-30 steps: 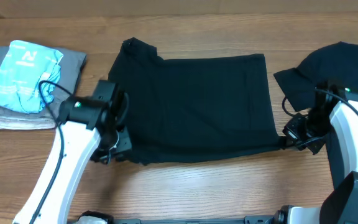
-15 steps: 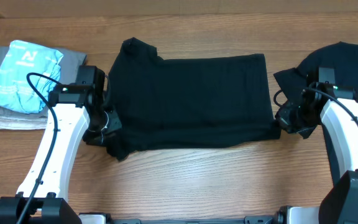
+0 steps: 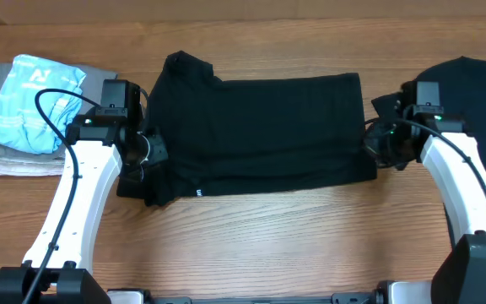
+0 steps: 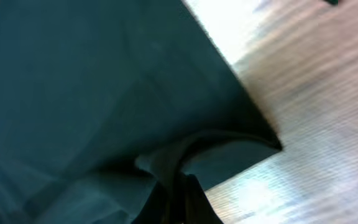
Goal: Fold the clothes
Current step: 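Lift the bottom hem with both grippers and fold it up toward the collar, then lay the folded hem down near the top edge with both grippers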
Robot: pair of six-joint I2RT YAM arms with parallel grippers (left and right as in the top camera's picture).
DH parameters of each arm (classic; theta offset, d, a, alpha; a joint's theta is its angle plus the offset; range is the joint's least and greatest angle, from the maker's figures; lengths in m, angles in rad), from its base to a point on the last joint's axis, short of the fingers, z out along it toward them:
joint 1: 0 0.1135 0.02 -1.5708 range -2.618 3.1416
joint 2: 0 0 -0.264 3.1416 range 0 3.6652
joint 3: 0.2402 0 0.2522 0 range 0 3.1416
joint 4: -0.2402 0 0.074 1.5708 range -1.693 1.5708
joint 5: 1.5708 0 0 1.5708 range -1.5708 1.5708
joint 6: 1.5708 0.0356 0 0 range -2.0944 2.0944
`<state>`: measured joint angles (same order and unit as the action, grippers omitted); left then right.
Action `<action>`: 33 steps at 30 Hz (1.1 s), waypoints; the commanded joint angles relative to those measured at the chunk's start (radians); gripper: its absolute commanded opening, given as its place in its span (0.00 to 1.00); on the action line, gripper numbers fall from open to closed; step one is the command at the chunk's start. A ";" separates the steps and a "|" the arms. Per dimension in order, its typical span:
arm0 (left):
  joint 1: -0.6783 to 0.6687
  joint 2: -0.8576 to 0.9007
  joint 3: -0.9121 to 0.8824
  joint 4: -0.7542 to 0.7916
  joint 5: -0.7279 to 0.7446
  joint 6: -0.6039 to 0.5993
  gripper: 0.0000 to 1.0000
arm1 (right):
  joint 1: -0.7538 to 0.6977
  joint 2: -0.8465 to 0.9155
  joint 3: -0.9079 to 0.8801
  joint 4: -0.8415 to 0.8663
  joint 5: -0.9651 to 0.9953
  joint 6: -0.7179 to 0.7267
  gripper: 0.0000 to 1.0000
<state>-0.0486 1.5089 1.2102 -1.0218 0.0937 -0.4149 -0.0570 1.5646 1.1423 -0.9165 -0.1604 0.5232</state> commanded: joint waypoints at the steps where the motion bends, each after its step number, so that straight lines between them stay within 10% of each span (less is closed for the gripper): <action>1: 0.000 0.008 0.001 0.026 0.000 0.016 0.04 | 0.018 0.003 -0.018 0.043 0.005 0.013 0.04; 33: -0.011 0.258 0.000 0.307 -0.083 0.019 0.04 | 0.023 0.205 -0.043 0.259 0.071 0.027 0.04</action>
<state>-0.0525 1.7458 1.2102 -0.7475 0.0227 -0.4141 -0.0376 1.7649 1.1038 -0.6769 -0.1001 0.5491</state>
